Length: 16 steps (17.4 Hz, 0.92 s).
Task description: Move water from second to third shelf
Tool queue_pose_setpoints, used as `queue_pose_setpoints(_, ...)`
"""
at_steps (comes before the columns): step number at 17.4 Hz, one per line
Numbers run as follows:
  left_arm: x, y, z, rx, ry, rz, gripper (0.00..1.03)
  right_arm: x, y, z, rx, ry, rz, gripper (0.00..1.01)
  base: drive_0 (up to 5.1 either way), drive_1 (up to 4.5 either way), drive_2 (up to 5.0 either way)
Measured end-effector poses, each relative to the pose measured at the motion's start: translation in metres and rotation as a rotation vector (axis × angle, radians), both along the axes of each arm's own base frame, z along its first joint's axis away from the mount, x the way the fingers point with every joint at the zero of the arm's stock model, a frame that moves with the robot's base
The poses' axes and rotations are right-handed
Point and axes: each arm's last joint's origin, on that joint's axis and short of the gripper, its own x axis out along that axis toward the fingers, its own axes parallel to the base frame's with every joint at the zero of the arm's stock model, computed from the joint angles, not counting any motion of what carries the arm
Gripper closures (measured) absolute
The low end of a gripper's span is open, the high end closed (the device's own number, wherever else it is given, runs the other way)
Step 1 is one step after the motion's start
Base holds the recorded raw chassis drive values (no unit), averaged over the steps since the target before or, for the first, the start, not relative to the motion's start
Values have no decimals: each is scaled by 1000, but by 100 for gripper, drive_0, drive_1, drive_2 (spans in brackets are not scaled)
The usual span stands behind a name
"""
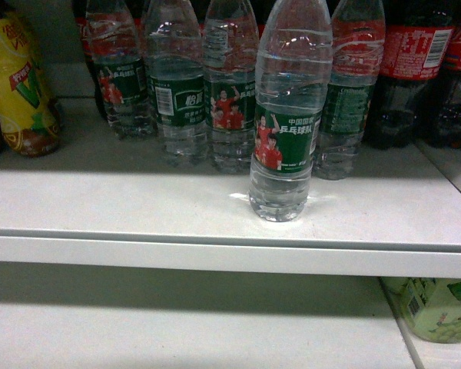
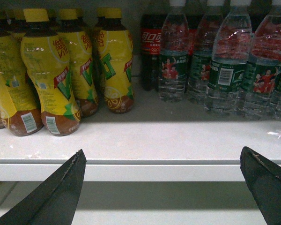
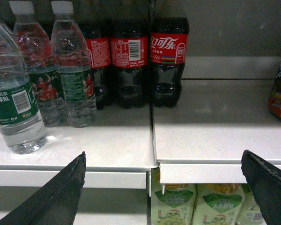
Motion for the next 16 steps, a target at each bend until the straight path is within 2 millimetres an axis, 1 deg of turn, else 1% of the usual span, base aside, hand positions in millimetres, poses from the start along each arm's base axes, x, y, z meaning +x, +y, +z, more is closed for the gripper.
queue_pose_setpoints(16, 0, 0, 0, 0, 0, 0, 5, 0, 0, 0, 0, 0, 0, 3, 0, 0, 0)
